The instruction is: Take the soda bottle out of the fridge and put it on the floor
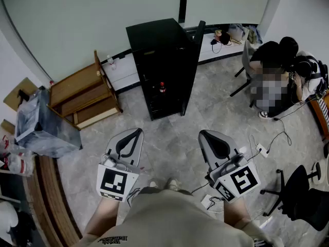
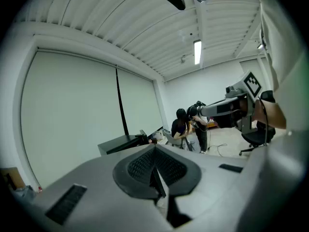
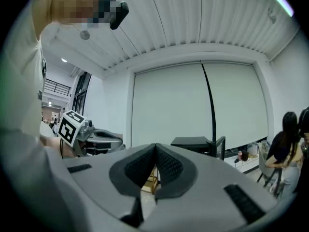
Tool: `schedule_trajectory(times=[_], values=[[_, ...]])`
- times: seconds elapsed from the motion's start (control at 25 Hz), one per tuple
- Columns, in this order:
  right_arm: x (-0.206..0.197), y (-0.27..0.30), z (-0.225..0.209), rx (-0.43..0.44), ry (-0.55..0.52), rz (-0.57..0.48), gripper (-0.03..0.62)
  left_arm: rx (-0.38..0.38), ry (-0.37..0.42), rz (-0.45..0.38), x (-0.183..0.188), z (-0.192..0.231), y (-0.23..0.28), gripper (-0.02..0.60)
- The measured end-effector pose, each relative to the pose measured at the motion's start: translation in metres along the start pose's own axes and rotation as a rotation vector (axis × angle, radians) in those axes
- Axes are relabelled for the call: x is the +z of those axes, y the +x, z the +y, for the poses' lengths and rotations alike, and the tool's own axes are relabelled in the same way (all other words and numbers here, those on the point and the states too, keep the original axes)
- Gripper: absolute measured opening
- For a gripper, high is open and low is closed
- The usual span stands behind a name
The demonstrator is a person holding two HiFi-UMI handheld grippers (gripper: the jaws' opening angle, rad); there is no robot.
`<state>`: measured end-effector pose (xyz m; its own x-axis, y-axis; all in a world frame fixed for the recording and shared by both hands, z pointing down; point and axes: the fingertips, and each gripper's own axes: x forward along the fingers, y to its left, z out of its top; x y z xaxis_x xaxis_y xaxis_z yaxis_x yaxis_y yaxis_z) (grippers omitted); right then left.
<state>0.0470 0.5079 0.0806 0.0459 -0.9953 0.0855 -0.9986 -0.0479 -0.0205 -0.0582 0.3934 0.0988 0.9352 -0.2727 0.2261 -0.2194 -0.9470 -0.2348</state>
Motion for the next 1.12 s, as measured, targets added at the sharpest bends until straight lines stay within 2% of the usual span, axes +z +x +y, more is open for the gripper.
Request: schedule_trajectory(times=[0.2,0.56,0.88,1.12], values=[[-0.001,-0.002,-0.019,0.004,0.094,-0.050,-0.005,0.011,-0.010,0.004,-0.002,-0.006,0.008,0.006],[-0.014,-0.005,-0.021,0.048,0.041,-0.001,-0.003,0.032,-0.014,0.005,-0.002,-0.016,0.013,0.006],[-0.022,-0.002,-0.032,0.036,0.062,0.025,-0.003,0.011,-0.016,0.032,-0.003,-0.021,0.023,0.006],[-0.026,0.010,-0.034,0.034,0.022,0.045,-0.003,0.009,-0.013,0.033,-0.005,-0.017,0.033,0.006]])
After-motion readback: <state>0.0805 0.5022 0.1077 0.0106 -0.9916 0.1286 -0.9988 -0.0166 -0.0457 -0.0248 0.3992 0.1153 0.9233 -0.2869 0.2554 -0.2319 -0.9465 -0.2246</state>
